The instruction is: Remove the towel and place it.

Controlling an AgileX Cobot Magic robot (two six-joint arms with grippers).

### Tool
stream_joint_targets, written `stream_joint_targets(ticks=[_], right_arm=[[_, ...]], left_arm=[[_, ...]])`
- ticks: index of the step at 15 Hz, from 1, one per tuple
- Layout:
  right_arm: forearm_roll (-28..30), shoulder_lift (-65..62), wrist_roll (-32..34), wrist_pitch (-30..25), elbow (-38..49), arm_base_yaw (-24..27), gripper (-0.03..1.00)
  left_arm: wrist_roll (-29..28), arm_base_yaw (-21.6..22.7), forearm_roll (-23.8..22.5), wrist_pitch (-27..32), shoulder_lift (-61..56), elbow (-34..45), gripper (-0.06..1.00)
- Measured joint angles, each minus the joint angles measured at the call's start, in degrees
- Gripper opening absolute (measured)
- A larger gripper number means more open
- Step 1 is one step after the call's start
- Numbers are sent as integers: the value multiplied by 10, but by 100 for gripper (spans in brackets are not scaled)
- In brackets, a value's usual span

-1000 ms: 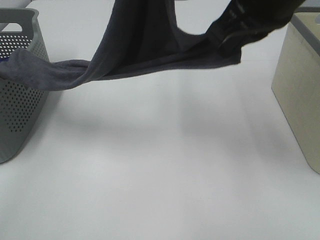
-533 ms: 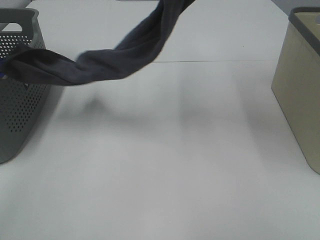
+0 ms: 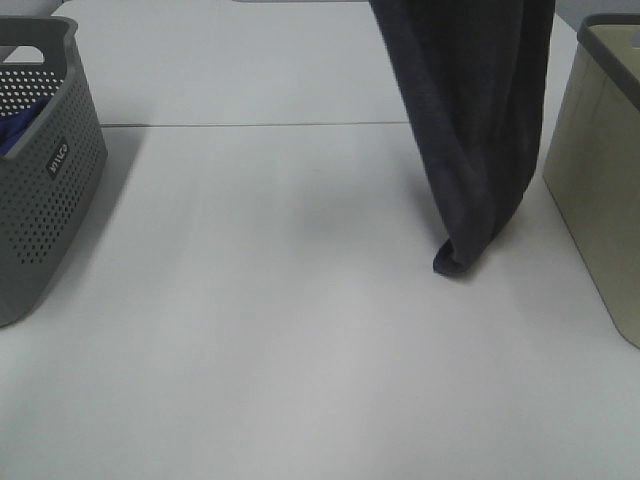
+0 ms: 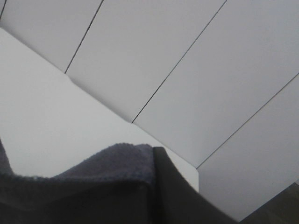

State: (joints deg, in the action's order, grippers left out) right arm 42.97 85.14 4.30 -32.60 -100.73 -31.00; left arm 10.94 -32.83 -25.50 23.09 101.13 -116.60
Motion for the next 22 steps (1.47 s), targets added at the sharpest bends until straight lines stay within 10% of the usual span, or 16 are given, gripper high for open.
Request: stream_joint_targets(ticks=[13,22], right_arm=[[328,78,301,129,-3,0,2],[343,211,348,246,-152,66,2]], left_arm=[[-57,105,-18,-189,30,0,0],[-60,161,13,-396,150,-68,0]])
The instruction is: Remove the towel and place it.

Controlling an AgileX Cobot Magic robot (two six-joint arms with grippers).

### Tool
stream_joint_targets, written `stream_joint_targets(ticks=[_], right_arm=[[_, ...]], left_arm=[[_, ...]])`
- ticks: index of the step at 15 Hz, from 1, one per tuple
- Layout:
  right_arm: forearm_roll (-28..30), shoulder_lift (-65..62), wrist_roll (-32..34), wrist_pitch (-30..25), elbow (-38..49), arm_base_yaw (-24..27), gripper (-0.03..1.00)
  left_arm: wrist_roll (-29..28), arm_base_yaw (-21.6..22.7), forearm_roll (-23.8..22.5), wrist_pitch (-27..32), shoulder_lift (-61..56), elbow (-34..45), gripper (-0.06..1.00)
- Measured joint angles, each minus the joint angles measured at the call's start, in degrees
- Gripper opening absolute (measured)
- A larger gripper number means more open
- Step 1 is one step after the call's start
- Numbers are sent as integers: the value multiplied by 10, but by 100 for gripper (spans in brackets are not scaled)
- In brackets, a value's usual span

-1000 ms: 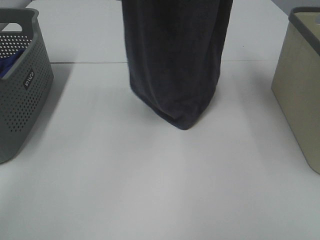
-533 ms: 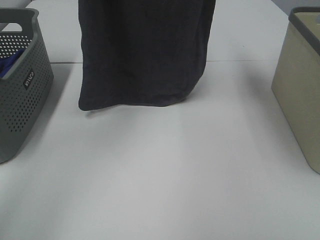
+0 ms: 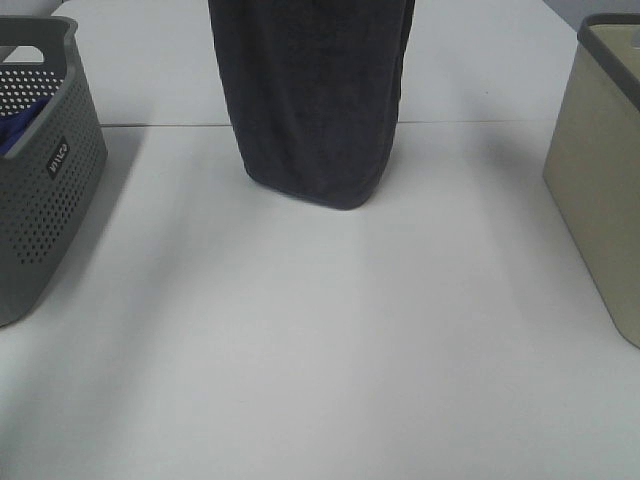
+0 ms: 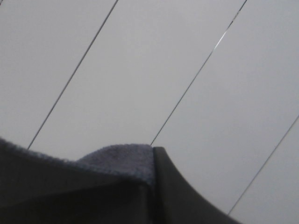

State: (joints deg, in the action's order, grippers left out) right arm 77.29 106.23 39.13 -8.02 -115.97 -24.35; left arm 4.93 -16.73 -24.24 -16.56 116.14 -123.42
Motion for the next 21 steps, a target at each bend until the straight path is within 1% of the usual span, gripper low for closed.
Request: stream_joint_targets(ticks=[2,3,5,6,7,9,10,11,12,13,14,15,16,17,18,19,21], right_arm=[[-18,33,11,42,-33,23,2],[-33,49,19,59,-52,36,2],[-45,56,21,73,-54,53,2],[-51,56,21,73,-54,56,2],[-55,56,21,73,-54,56,2],[-78,56,21,65,-54,56,2],[-93,56,21,44,-54,55,2],[-110,56,21,18,-54,55,2],[-189,57,14,-40,-45,51,2],[-215,58,3,-58,-44,51,2],[-283,58,-37,-98,-42,50,2],[-372,58,-105,-143,-41,50,2],[-464,57,-180,-186,-41,50,2],[-536,56,-257,-228,-41,51,2],[-594,51,-316,-266,-41,52,2],[-632,44,-356,-291,-41,52,2],[-674,21,-376,-337,-41,52,2]], left_arm=[[1,3,9,-1,60,-89,0],[2,3,10,6,108,-164,0],[2,3,10,41,158,-249,0],[2,3,11,58,172,-270,0],[2,3,11,68,175,-275,0],[2,3,11,120,178,-281,0],[2,3,13,157,178,-281,0],[2,1,17,210,178,-282,0],[3,-11,52,341,178,-282,0],[6,-14,64,376,178,-282,0],[13,-21,85,436,178,-282,0],[25,-26,101,494,178,-282,0],[38,-30,106,556,178,-282,0],[50,-32,109,608,171,-282,0],[54,-32,110,644,160,-282,0],[57,-32,112,674,145,-282,0],[58,-33,125,741,104,-282,0]])
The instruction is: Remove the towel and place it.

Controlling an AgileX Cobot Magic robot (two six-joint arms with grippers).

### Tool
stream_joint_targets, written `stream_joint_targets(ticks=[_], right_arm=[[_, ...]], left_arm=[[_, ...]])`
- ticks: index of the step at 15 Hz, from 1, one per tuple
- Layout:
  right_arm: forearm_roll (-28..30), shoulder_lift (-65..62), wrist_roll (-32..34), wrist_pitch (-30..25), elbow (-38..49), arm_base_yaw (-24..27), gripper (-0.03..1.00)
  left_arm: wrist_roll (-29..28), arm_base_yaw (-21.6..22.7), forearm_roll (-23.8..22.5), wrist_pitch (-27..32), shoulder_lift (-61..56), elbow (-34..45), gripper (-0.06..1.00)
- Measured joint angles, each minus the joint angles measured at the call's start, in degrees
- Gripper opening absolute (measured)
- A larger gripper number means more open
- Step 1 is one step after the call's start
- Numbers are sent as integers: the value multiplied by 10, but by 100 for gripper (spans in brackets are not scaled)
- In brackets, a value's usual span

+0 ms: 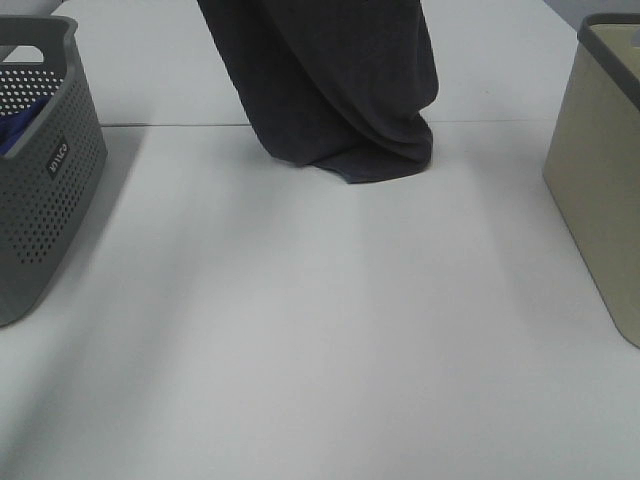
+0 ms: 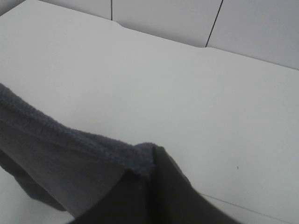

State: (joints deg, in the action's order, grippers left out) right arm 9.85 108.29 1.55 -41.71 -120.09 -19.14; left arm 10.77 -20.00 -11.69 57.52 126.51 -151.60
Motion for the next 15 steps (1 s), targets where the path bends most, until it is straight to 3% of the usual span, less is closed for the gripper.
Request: stream_joint_targets(ticks=[3,8,12,15], right_arm=[[-57,-45,-6,-73,0,-1,2],[-120,-82,-24,-159,0,-1,2],[-159,-97,-32,-246,0,-1,2],[-193,-105,-48,-273,0,-2,2]], left_arm=[[10,-5,19,105,-31,-2,0],[-5,-4,44,118,-78,24,0],[-53,-5,72,118,-225,234,0],[-70,-5,88,118,-306,339,0]])
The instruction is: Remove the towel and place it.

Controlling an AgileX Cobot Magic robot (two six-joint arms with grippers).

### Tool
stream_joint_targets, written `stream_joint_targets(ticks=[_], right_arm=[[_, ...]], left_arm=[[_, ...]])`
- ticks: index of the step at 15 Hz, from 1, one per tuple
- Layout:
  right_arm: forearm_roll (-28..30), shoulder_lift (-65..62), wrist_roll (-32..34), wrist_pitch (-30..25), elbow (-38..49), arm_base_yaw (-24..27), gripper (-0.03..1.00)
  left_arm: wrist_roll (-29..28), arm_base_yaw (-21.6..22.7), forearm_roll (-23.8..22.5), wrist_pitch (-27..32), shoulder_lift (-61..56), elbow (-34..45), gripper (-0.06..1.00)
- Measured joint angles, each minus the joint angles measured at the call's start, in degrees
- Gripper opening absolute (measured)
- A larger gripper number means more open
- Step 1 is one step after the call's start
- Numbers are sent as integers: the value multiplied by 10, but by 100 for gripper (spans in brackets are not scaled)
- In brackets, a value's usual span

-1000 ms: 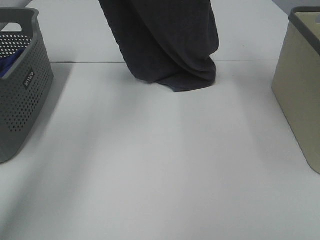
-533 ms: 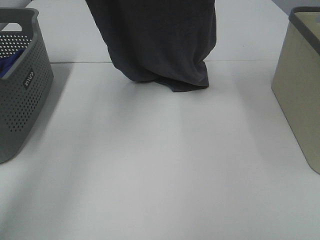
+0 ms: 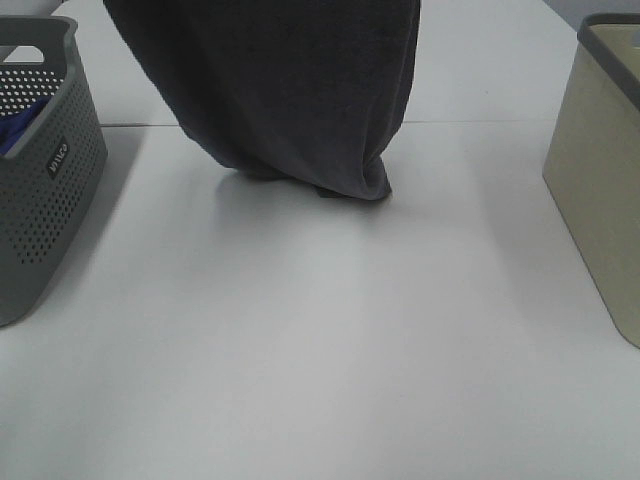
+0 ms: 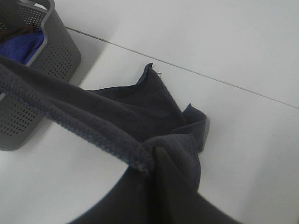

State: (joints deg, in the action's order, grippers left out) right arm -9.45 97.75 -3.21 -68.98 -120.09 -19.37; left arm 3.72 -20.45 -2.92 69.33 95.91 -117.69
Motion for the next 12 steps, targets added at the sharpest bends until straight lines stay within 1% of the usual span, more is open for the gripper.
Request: stream_joint_targets(ticks=[2,4,6,12], right_arm=[[-1,-6,-6,-3,0,-1,2],[-2,-12,-8,-5,0,-2,2],[-6,-22,-8,-5,0,-3,2],[-9,-30,-13,-5,0,-3,2]], left_arm=[[-1,0,11,-1,-28,37,0],[-2,-1,10,-2,-44,62,0],[-10,-1,2,-8,-53,64,0],[-13,-1,-2,-10,-56,64,0]])
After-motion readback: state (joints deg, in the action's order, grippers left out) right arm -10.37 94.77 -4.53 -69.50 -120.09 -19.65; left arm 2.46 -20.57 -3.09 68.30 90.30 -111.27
